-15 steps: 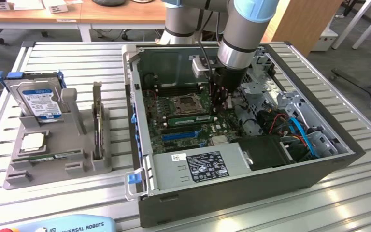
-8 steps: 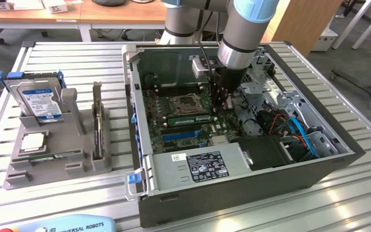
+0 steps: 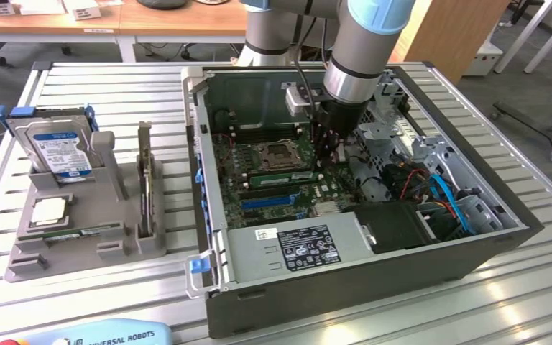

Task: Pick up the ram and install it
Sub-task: 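Press down the ram until it locks into place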

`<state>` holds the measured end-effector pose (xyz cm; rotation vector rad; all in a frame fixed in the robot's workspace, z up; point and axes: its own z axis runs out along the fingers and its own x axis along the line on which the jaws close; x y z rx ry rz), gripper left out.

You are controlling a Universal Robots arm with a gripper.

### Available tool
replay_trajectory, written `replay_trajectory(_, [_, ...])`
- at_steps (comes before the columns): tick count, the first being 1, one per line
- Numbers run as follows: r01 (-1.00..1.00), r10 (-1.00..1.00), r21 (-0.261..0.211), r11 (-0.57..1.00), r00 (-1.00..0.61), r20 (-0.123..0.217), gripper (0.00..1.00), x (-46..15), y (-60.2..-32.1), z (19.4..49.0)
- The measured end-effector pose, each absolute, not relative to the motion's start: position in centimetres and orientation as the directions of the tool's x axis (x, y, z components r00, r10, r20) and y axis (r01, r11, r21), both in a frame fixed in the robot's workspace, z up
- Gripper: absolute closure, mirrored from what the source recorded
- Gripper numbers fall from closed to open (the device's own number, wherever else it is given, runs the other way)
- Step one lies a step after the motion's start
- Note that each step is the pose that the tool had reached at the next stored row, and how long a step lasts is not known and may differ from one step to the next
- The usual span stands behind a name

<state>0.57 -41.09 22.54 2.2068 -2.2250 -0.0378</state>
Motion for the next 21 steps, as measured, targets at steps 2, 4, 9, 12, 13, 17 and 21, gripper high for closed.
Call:
replay_trajectory(2, [-1.0, -1.0, 0.023, 0.008, -0.008, -0.012, 0.9, 0.58, -41.09, 22.54])
replay_trajectory(4, [-1.0, -1.0, 0.022, 0.008, -0.008, -0.012, 0.9, 0.58, -41.09, 22.5])
replay_trajectory(9, [-1.0, -1.0, 0.023, 0.008, -0.008, -0.012, 0.9, 0.57, -41.09, 22.47])
replay_trajectory(12, [-1.0, -1.0, 0.023, 0.008, -0.008, -0.012, 0.9, 0.58, -41.09, 22.46])
replay_trajectory(13, [-1.0, -1.0, 0.022, 0.008, -0.008, -0.012, 0.9, 0.58, -41.09, 22.46])
replay_trajectory(17, [-1.0, -1.0, 0.023, 0.008, -0.008, -0.012, 0.9, 0.58, -41.09, 22.39])
replay_trajectory(21, [-1.0, -1.0, 0.023, 0.008, -0.008, -0.012, 0.9, 0.58, -41.09, 22.39])
